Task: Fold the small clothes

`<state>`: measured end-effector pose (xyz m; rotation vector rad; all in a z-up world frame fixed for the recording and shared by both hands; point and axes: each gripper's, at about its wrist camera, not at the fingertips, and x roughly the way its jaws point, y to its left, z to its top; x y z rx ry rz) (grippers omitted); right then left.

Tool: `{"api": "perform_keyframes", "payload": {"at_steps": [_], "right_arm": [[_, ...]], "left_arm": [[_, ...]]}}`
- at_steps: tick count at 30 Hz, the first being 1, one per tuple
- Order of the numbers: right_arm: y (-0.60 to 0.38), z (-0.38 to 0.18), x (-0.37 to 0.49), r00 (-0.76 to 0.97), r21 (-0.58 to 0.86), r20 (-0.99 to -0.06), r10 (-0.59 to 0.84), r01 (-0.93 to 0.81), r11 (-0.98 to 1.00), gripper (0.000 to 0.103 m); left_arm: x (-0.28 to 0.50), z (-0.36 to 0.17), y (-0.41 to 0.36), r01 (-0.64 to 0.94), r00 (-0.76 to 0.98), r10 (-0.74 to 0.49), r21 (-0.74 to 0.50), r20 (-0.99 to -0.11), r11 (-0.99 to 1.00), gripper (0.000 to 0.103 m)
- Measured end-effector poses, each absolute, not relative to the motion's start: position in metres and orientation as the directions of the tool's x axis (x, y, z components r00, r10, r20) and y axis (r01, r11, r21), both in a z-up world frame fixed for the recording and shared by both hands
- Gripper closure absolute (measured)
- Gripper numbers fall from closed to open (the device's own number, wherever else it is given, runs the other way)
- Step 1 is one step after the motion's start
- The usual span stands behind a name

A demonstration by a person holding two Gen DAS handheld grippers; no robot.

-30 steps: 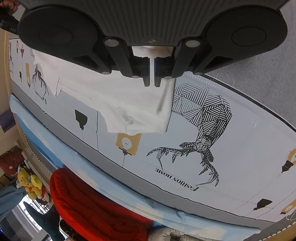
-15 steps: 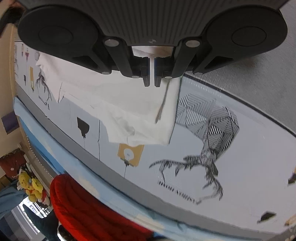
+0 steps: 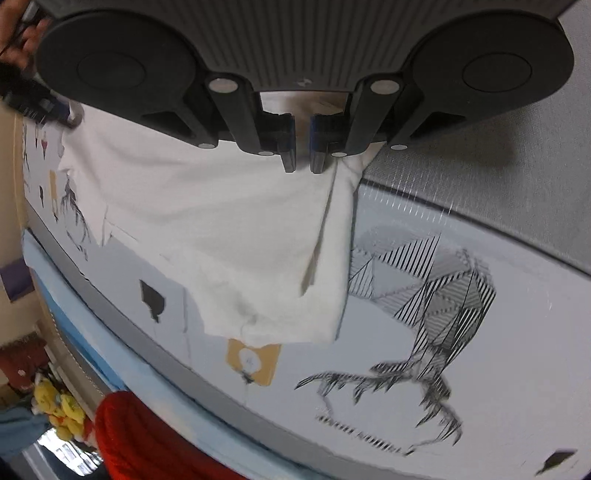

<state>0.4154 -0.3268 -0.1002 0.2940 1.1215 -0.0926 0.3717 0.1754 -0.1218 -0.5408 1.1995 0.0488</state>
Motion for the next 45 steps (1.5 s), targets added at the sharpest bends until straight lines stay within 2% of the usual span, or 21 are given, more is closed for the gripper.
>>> {"api": "perform_keyframes", "payload": {"at_steps": [5,9,10,11,13,17,20,22,24,27,28,30,31,33,35,38,40,41,42,43,45], "right_arm": [[-0.327,-0.076,0.429,0.603,0.256,-0.791,0.102,0.175,0.951,0.053],[-0.333,-0.086,0.449,0.63,0.278,-0.769,0.107,0.179,0.944,0.053],[-0.332,-0.089,0.451,0.626,0.277,-0.773,0.105,0.184,0.943,0.056],[-0.333,-0.094,0.456,0.617,0.275,-0.78,0.105,0.187,0.943,0.072],[-0.331,-0.099,0.457,0.595,0.274,-0.795,0.117,0.18,0.945,0.099],[-0.339,-0.091,0.458,0.667,0.275,-0.743,0.059,0.223,0.935,0.101],[-0.343,-0.086,0.46,0.699,0.258,-0.715,0.02,0.237,0.937,0.1],[-0.343,-0.089,0.464,0.669,0.184,-0.742,-0.04,0.262,0.947,0.097],[-0.348,-0.086,0.462,0.659,0.176,-0.75,-0.061,0.287,0.942,0.096],[-0.345,-0.071,0.454,0.687,0.218,-0.727,0.01,0.216,0.952,0.091],[-0.342,-0.067,0.452,0.685,0.242,-0.726,0.066,0.165,0.956,0.089],[-0.335,-0.073,0.45,0.616,0.283,-0.765,0.187,0.06,0.957,0.075],[-0.331,-0.082,0.45,0.559,0.26,-0.806,0.193,0.042,0.965,0.072],[-0.331,-0.103,0.447,0.446,0.15,-0.888,0.108,0.059,0.987,0.073],[-0.335,-0.097,0.439,0.469,0.147,-0.877,0.101,0.061,0.987,0.073],[-0.334,-0.07,0.425,0.568,0.235,-0.801,0.192,0.003,0.972,0.07],[-0.327,-0.081,0.423,0.514,0.183,-0.838,0.184,-0.054,0.982,0.059],[-0.326,-0.095,0.419,0.457,0.101,-0.883,0.111,-0.047,0.994,0.058],[-0.33,-0.108,0.414,0.396,0.013,-0.918,0.01,0.006,1.0,0.05],[-0.336,-0.108,0.406,0.399,0.03,-0.917,0.005,0.058,0.998,0.047],[-0.345,-0.084,0.387,0.439,0.12,-0.897,0.05,0.134,0.984,0.054]], "left_arm": [[0.376,-0.109,0.177,-0.253,0.424,-0.243,-0.371,-0.873,0.893,0.094],[0.383,-0.119,0.18,-0.265,0.395,-0.245,-0.365,-0.886,0.892,0.094],[0.385,-0.119,0.179,-0.264,0.394,-0.247,-0.366,-0.885,0.892,0.094],[0.387,-0.119,0.178,-0.254,0.397,-0.249,-0.367,-0.883,0.895,0.094],[0.391,-0.117,0.175,-0.236,0.403,-0.251,-0.365,-0.88,0.901,0.094],[0.397,-0.115,0.168,-0.199,0.412,-0.254,-0.359,-0.875,0.912,0.094],[0.399,-0.115,0.165,-0.174,0.41,-0.266,-0.361,-0.872,0.916,0.094],[0.399,-0.115,0.164,-0.162,0.406,-0.278,-0.368,-0.87,0.916,0.094],[0.398,-0.114,0.162,-0.143,0.406,-0.297,-0.381,-0.864,0.914,0.094],[0.395,-0.112,0.16,-0.105,0.399,-0.324,-0.394,-0.858,0.913,0.094],[0.394,-0.114,0.159,-0.099,0.389,-0.33,-0.395,-0.86,0.913,0.09],[0.393,-0.121,0.159,-0.091,0.344,-0.314,-0.365,-0.885,0.927,0.088],[0.392,-0.125,0.159,-0.086,0.321,-0.298,-0.341,-0.899,0.936,0.088],[0.39,-0.125,0.162,-0.071,0.31,-0.297,-0.333,-0.903,0.94,0.088],[0.387,-0.117,0.168,-0.067,0.345,-0.311,-0.354,-0.885,0.933,0.088],[0.383,-0.118,0.169,-0.044,0.371,-0.314,-0.355,-0.874,0.934,0.088],[0.374,-0.136,0.165,-0.029,0.323,-0.283,-0.308,-0.903,0.951,0.086],[0.364,-0.138,0.164,-0.019,0.34,-0.287,-0.312,-0.896,0.95,0.086],[0.357,-0.132,0.162,-0.014,0.344,-0.271,-0.294,-0.899,0.956,0.087],[0.349,-0.121,0.158,0.001,0.355,-0.254,-0.271,-0.9,0.963,0.086],[0.325,-0.087,0.152,0.077,0.467,-0.249,-0.242,-0.849,0.967,0.086]]}}
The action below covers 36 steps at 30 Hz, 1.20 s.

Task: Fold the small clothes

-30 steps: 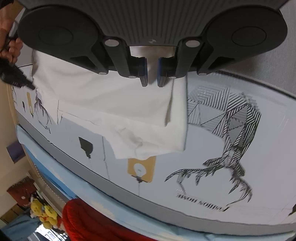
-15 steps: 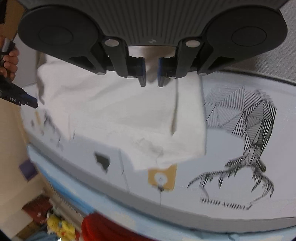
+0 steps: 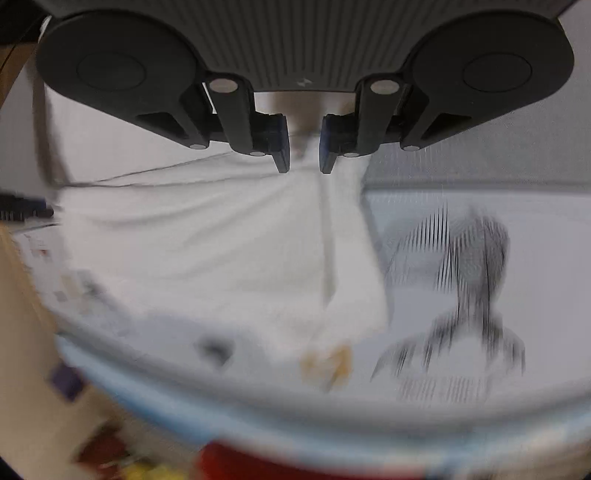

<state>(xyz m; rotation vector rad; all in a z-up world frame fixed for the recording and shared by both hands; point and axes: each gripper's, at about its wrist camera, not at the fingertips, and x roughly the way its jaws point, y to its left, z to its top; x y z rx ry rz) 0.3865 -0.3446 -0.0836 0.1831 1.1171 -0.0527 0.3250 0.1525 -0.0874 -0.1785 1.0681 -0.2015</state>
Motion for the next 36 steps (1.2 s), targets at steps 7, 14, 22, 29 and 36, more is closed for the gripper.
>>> {"api": "perform_keyframes", "payload": {"at_steps": [7,14,22,29,36], "right_arm": [[-0.332,0.049,0.265,0.766,0.089,-0.639,0.067,-0.013,0.996,0.053],[-0.362,0.033,0.133,0.77,0.224,-0.628,0.118,0.034,0.974,0.05],[-0.378,-0.054,0.084,0.567,0.218,-0.819,0.088,0.165,0.962,0.053],[-0.384,-0.083,0.089,0.466,0.216,-0.881,0.08,0.247,0.945,0.053],[-0.372,-0.106,0.101,0.422,0.16,-0.905,0.054,0.22,0.962,0.053]], "left_arm": [[0.23,-0.003,0.142,0.126,0.626,-0.224,-0.187,-0.747,0.974,0.082],[0.101,-0.005,0.148,0.042,0.615,-0.217,-0.243,-0.758,0.969,0.077],[0.049,-0.064,0.158,-0.124,0.412,-0.185,-0.255,-0.892,0.959,0.08],[0.056,-0.083,0.159,-0.137,0.402,-0.183,-0.257,-0.897,0.957,0.079],[0.066,-0.105,0.165,-0.172,0.346,-0.174,-0.244,-0.922,0.954,0.079]]}}
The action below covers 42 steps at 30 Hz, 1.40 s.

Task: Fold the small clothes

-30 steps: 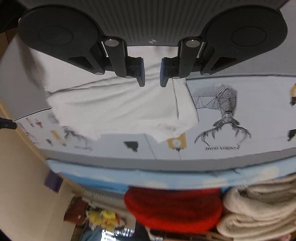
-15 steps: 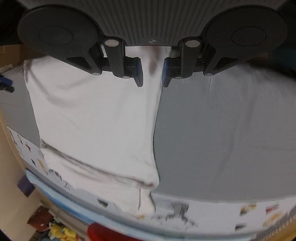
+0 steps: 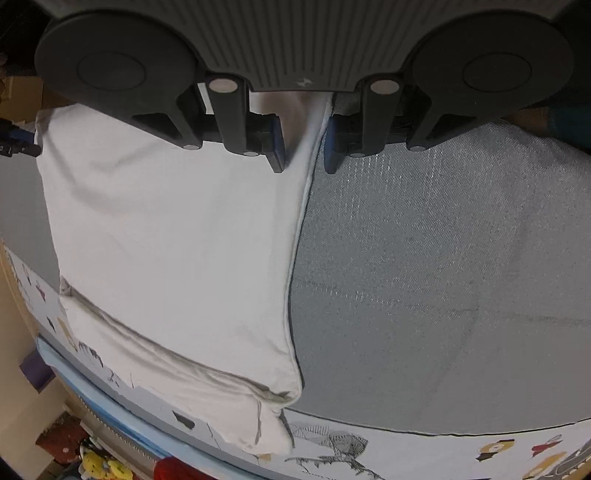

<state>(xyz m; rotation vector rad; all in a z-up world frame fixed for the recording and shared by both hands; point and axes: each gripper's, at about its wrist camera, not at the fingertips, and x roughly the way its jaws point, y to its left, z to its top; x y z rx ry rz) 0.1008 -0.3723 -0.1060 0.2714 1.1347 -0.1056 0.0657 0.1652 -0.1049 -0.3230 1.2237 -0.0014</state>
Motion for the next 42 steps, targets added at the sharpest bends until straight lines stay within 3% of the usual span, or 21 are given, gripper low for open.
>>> {"api": "perform_keyframes", "payload": {"at_steps": [8,13,16,17,18,24,29,38,42], "right_arm": [[-0.361,-0.111,0.102,0.414,0.094,-0.91,0.022,0.156,0.983,0.051],[-0.362,-0.111,0.098,0.419,0.088,-0.908,0.014,0.159,0.983,0.056],[-0.362,-0.11,0.096,0.426,0.093,-0.904,0.018,0.155,0.984,0.075],[-0.362,-0.11,0.096,0.429,0.106,-0.903,0.03,0.155,0.982,0.088],[-0.363,-0.11,0.095,0.429,0.135,-0.901,0.058,0.151,0.979,0.1],[-0.366,-0.092,0.088,0.507,0.253,-0.847,0.157,0.126,0.959,0.1],[-0.373,-0.111,0.09,0.407,0.21,-0.906,0.12,0.184,0.96,0.097],[-0.372,-0.109,0.091,0.387,0.177,-0.916,0.106,0.154,0.972,0.094],[-0.367,-0.108,0.089,0.368,0.16,-0.924,0.104,0.124,0.979,0.086]], "left_arm": [[0.06,-0.107,0.154,-0.113,0.318,-0.142,-0.186,-0.937,0.976,0.078],[0.056,-0.107,0.151,-0.088,0.319,-0.134,-0.17,-0.938,0.981,0.078],[0.056,-0.109,0.148,-0.075,0.325,-0.126,-0.159,-0.937,0.984,0.08],[0.057,-0.109,0.147,-0.071,0.331,-0.127,-0.159,-0.935,0.985,0.085],[0.057,-0.107,0.146,-0.067,0.343,-0.133,-0.165,-0.93,0.984,0.098],[0.056,-0.087,0.153,-0.088,0.425,-0.159,-0.216,-0.891,0.972,0.097],[0.056,-0.106,0.149,-0.087,0.31,-0.161,-0.197,-0.937,0.977,0.092],[0.051,-0.106,0.15,-0.096,0.291,-0.154,-0.189,-0.944,0.977,0.089],[0.048,-0.107,0.15,-0.09,0.286,-0.148,-0.18,-0.947,0.979,0.088]]}}
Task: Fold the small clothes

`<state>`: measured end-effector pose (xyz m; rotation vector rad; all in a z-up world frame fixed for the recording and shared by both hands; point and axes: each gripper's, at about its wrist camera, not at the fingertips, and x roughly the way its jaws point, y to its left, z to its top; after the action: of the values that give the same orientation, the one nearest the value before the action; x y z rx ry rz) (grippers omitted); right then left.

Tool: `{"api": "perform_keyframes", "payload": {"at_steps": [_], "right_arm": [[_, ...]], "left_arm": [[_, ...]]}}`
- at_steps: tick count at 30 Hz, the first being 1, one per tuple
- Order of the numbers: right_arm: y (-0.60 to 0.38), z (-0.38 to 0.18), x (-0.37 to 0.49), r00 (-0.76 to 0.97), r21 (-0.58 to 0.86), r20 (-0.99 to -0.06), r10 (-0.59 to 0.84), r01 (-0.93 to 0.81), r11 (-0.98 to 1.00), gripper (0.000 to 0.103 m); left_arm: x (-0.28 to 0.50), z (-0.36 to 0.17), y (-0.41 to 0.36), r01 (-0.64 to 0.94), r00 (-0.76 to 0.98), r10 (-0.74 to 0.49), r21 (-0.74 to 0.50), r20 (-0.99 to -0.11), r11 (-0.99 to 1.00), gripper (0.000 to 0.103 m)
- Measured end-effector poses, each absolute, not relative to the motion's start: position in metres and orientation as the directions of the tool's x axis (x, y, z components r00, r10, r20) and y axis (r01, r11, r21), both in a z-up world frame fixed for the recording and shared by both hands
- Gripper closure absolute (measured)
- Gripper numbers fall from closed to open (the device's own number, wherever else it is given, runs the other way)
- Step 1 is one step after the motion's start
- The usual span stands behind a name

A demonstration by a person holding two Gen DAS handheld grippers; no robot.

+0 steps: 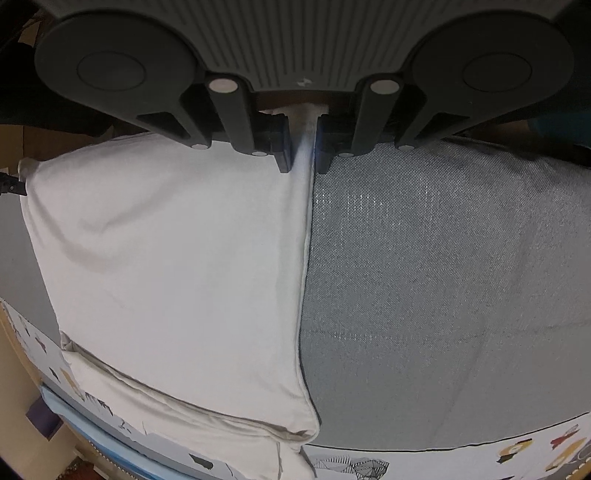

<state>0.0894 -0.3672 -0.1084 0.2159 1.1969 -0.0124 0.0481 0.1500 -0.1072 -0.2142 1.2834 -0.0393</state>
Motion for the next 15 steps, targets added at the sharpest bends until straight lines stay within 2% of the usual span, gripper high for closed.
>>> {"api": "perform_keyframes", "payload": {"at_steps": [10,15], "right_arm": [[-0.357,-0.107,0.0859,0.358,0.103,-0.931,0.072,0.068,0.992,0.08],[-0.3582,-0.1085,0.0856,0.341,0.088,-0.938,0.059,0.071,0.994,0.072]], "left_arm": [[0.0496,-0.1109,0.1439,-0.072,0.279,-0.136,-0.161,-0.951,0.984,0.084],[0.052,-0.1134,0.141,-0.067,0.276,-0.131,-0.155,-0.952,0.986,0.084]]}}
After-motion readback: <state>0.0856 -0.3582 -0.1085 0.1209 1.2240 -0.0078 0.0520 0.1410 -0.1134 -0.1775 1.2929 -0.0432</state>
